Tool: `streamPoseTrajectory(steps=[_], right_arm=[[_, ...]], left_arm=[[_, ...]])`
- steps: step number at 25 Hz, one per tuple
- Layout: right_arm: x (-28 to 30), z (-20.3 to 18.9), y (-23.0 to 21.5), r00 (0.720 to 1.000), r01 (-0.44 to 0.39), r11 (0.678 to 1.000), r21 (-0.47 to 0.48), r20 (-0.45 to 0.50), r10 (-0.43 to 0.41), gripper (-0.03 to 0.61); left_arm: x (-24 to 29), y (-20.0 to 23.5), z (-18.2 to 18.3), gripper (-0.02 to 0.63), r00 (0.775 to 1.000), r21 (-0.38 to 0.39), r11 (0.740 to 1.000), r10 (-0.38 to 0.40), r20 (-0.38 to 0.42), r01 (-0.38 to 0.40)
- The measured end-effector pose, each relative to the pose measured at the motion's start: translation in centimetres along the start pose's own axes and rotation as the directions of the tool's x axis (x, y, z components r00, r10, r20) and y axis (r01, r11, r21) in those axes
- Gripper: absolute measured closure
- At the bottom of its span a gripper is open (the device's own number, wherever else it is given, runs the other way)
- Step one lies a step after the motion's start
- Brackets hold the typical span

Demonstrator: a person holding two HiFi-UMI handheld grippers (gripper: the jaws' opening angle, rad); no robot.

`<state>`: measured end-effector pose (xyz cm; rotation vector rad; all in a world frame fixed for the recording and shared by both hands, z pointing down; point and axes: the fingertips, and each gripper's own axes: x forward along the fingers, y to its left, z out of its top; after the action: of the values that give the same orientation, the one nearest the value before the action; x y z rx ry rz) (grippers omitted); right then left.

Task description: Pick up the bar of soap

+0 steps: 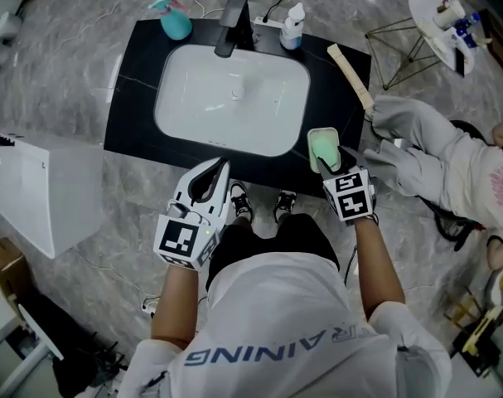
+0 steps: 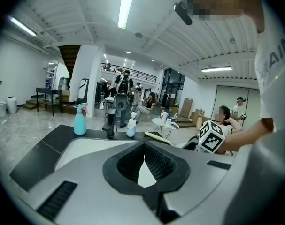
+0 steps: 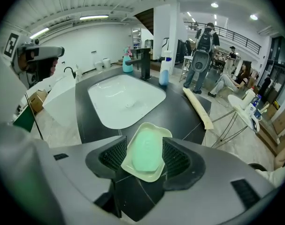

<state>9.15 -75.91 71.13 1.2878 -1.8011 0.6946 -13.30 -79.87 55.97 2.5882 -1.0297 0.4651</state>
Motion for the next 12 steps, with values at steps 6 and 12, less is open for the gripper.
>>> streamPoseTrajectory(steps=[6, 12], right_arm=[[2.6, -1.4, 0.0, 0.998, -0.029, 1.0, -0.004, -0.056, 0.028, 0.331], [4.0, -2.9, 0.1, 0.99, -0.04, 0.999, -0.001, -0.137, 0.039, 0.331]], left_arm=[[-0.2, 0.6, -0.9, 0.611, 1.0, -0.019, 1.0, 0.02, -0.012, -0.02], [-0.3, 0.9, -1.3, 0.611, 0.999, -0.033, 0.999, 0.029, -0.02, -0.03]])
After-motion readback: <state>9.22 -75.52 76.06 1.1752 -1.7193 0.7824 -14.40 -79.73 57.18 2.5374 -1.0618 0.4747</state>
